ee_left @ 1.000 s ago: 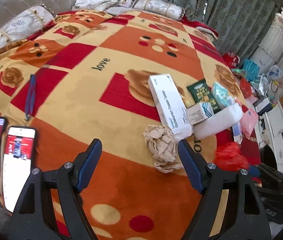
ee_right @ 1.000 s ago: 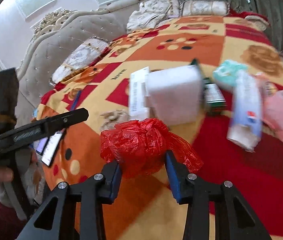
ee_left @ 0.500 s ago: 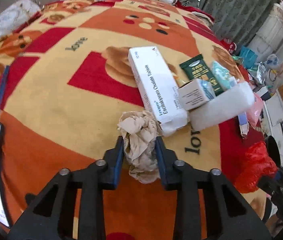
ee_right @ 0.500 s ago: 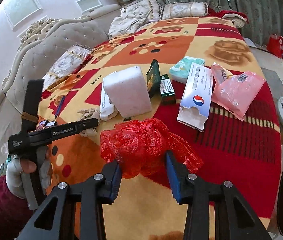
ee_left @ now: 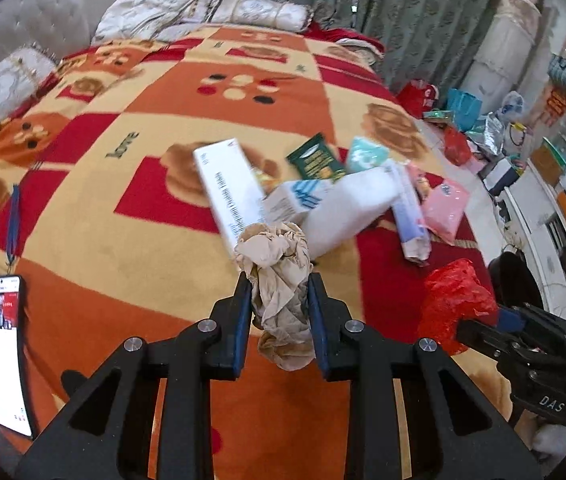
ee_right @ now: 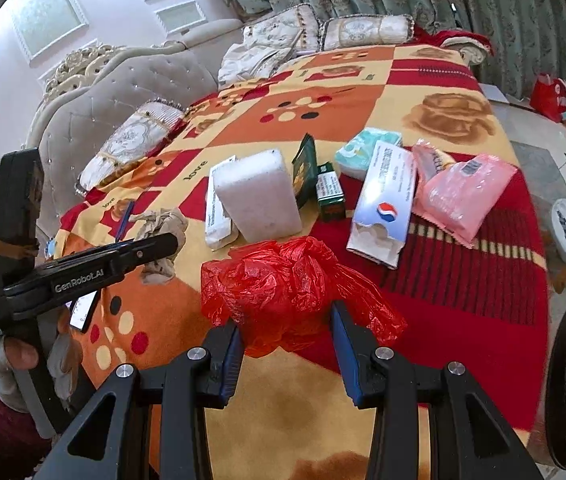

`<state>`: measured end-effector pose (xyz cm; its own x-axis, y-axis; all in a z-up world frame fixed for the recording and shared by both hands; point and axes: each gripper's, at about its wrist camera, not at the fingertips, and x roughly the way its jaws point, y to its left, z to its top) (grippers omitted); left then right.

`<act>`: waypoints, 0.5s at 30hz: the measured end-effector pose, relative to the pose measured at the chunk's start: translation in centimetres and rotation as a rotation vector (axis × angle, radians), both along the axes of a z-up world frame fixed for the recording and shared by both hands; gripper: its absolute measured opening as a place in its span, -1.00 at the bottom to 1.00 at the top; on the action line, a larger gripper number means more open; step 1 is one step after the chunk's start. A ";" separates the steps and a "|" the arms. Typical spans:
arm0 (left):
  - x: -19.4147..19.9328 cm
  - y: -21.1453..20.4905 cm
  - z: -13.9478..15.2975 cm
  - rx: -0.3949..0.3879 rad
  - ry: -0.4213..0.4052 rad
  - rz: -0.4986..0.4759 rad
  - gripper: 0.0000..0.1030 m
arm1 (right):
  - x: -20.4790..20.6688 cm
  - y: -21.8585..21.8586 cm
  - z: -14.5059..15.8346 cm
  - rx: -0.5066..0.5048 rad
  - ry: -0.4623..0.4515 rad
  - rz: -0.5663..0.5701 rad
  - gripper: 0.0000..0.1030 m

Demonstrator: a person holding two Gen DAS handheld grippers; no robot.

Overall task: Collect trash
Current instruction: 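Carry the red bag and beige tissue in both tools over the bin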

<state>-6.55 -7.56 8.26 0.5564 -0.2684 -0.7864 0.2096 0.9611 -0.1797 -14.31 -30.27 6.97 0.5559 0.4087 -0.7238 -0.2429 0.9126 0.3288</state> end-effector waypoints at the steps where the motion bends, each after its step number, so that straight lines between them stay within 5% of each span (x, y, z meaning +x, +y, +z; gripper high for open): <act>1: -0.2 -0.3 0.2 0.001 -0.006 -0.007 -0.53 | -0.1 -0.2 0.1 -0.001 -0.003 -0.004 -0.23; 15: -1.5 -6.2 2.1 0.010 -0.045 -0.122 -0.53 | -1.9 -4.2 1.6 -0.008 -0.034 -0.089 -0.23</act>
